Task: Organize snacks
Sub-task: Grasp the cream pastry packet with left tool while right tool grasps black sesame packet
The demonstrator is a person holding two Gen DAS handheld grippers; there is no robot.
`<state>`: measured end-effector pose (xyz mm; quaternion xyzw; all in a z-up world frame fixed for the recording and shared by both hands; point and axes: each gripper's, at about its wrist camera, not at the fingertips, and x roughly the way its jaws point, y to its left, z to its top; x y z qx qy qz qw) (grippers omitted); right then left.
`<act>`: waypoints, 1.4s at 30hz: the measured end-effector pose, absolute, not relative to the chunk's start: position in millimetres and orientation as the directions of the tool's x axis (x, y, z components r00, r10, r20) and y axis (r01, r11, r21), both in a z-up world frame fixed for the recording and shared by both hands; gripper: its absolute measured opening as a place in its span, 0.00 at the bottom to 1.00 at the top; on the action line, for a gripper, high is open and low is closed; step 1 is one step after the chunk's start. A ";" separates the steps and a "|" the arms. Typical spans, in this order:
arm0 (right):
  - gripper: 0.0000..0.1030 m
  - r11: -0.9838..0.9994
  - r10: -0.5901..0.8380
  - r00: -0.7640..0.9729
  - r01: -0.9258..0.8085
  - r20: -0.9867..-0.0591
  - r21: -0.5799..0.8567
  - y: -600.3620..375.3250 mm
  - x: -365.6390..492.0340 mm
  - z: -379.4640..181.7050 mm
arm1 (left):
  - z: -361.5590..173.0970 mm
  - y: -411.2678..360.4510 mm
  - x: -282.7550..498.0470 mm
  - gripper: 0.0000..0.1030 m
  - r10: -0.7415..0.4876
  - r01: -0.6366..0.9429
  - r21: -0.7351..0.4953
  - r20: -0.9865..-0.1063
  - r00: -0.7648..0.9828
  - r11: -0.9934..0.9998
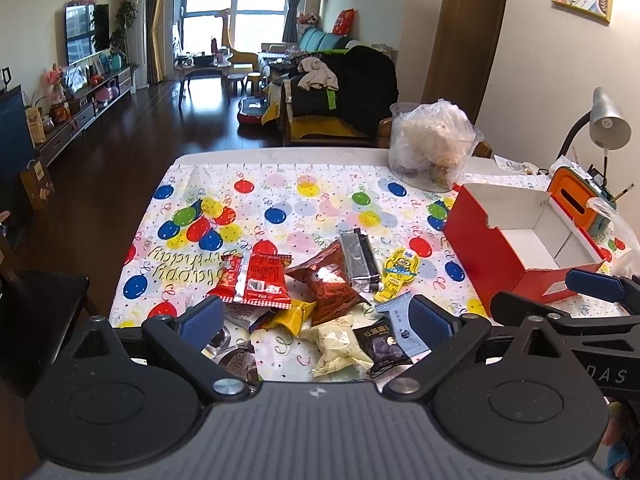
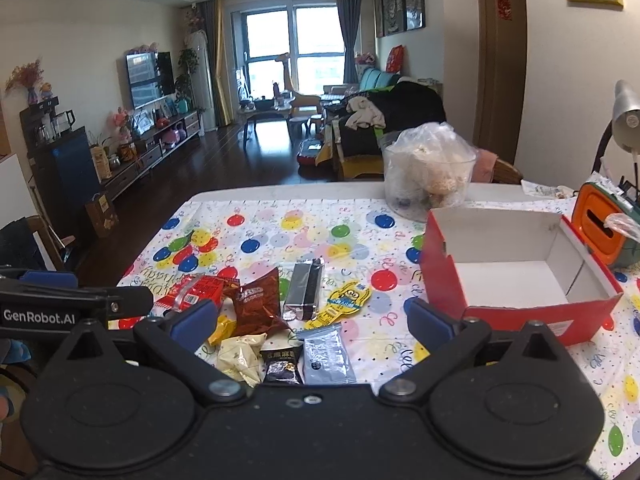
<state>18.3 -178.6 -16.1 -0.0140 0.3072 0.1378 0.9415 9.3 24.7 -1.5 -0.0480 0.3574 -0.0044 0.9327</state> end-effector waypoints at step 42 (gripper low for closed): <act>0.45 0.850 0.286 0.482 -0.527 -0.828 -0.013 -119.2 116.8 -152.7 | -135.3 15.7 147.2 0.72 -0.110 -0.043 -0.134 -0.929 0.353 0.990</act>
